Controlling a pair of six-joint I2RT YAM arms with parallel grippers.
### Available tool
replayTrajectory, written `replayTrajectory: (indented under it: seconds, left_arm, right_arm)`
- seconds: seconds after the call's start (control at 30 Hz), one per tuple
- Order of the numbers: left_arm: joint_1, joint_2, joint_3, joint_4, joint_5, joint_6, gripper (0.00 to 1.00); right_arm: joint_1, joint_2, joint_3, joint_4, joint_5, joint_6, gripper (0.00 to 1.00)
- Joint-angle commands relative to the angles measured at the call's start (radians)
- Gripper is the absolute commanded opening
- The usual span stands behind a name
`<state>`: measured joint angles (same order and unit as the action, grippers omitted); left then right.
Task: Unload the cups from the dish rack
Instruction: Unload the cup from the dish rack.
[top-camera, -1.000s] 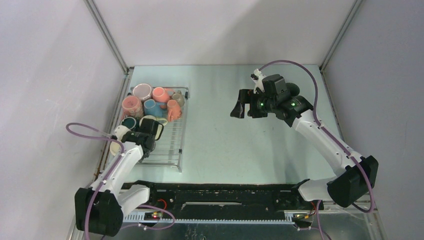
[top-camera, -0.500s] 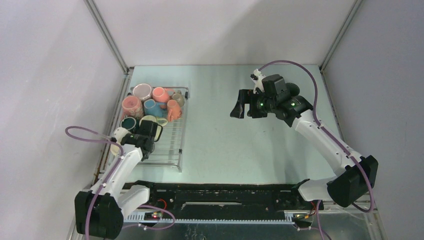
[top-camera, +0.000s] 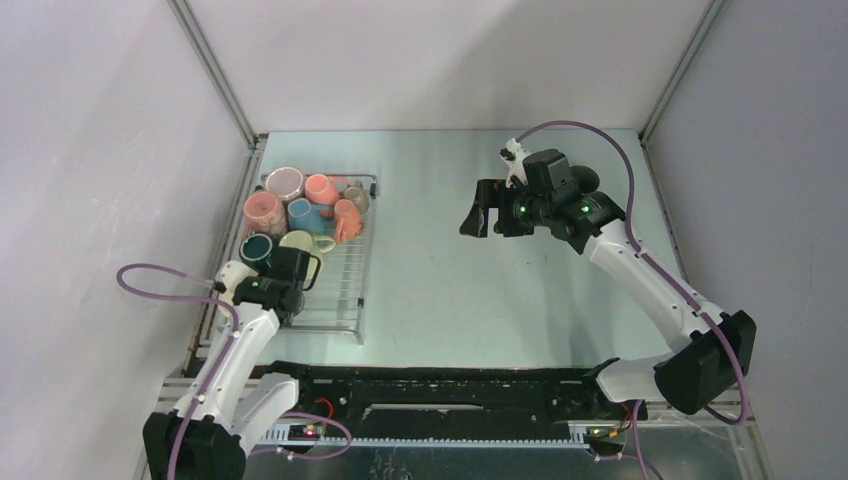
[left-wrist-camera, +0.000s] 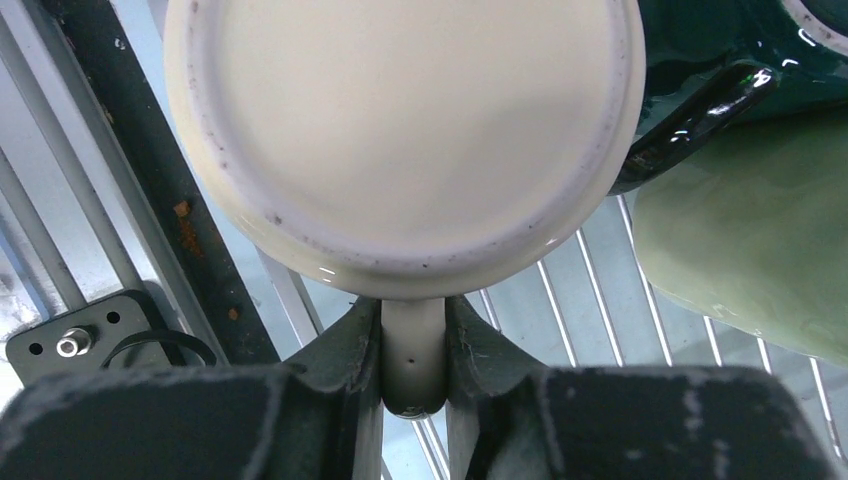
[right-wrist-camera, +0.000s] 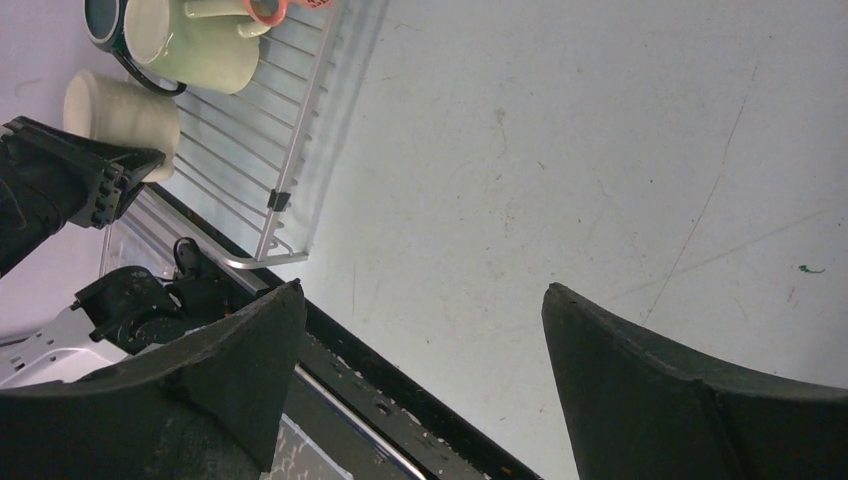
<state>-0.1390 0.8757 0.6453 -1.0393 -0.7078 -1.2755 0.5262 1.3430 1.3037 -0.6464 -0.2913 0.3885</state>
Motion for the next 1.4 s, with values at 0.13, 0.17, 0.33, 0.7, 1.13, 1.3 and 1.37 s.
replayTrajectory:
  seconds: [0.13, 0.17, 0.33, 0.7, 1.13, 1.3, 1.37]
  left_arm:
    - [-0.010, -0.046, 0.086, -0.032, -0.124, -0.002, 0.00]
    - [-0.014, -0.049, 0.094, -0.036, -0.127, 0.002, 0.00]
    - [-0.035, -0.055, 0.142, -0.077, -0.151, -0.007, 0.00]
    - [-0.064, -0.077, 0.237, -0.153, -0.170, -0.019, 0.00]
    - [-0.124, -0.083, 0.368, -0.217, -0.183, 0.014, 0.00]
    - [-0.169, -0.067, 0.445, -0.243, -0.196, 0.021, 0.00]
    - [-0.185, -0.059, 0.478, -0.251, -0.202, 0.028, 0.00]
  right_arm:
    - [0.008, -0.001, 0.000, 0.030, 0.004, 0.001, 0.94]
    - [0.008, 0.001, -0.001, 0.031, 0.004, 0.003, 0.94]
    - [0.009, 0.001, -0.002, 0.034, 0.001, 0.005, 0.94]
    - [0.009, 0.000, -0.001, 0.037, 0.000, 0.006, 0.95]
    - [0.011, -0.009, -0.001, 0.043, -0.006, 0.016, 0.95]
    - [0.015, -0.014, -0.001, 0.043, -0.006, 0.022, 0.95]
    - [0.017, -0.016, 0.000, 0.043, -0.007, 0.024, 0.95]
